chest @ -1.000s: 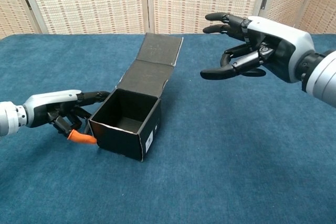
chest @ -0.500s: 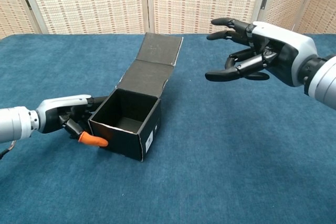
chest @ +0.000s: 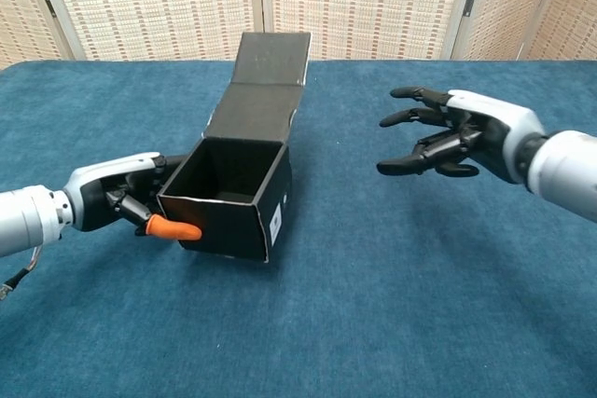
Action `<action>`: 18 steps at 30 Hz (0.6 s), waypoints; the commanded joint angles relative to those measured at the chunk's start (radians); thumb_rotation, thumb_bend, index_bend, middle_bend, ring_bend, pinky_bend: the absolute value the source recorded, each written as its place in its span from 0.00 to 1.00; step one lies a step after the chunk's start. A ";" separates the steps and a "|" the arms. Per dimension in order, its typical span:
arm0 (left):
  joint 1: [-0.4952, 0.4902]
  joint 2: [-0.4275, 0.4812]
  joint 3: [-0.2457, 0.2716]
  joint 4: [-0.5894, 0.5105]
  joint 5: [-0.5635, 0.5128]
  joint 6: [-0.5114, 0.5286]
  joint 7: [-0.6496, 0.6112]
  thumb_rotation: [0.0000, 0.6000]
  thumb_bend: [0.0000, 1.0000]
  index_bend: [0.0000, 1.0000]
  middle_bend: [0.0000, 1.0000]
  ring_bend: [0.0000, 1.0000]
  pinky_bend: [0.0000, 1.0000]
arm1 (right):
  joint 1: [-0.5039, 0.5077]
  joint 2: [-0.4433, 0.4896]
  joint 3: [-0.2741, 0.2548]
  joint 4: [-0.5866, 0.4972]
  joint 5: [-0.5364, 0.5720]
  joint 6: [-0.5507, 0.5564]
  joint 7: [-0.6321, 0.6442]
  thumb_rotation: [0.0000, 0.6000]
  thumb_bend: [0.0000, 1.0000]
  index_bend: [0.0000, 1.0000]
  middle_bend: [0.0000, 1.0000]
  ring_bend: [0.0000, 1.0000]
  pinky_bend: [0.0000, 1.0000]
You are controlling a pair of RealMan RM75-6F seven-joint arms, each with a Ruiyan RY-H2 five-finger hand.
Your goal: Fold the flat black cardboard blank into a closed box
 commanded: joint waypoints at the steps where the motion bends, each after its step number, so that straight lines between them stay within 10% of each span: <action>1: 0.010 0.035 -0.021 -0.064 -0.017 0.020 0.068 1.00 0.22 0.51 0.53 0.63 0.87 | 0.092 -0.081 0.073 0.106 0.106 -0.062 -0.044 1.00 0.01 0.00 0.17 0.64 1.00; 10: 0.010 0.067 -0.057 -0.176 -0.047 0.013 0.232 1.00 0.22 0.51 0.52 0.63 0.87 | 0.277 -0.253 0.221 0.285 0.206 -0.120 -0.049 1.00 0.00 0.00 0.18 0.65 1.00; 18: 0.007 0.067 -0.088 -0.204 -0.116 -0.054 0.340 1.00 0.22 0.51 0.52 0.63 0.87 | 0.303 -0.236 0.305 0.215 0.157 -0.180 0.064 1.00 0.00 0.00 0.20 0.66 1.00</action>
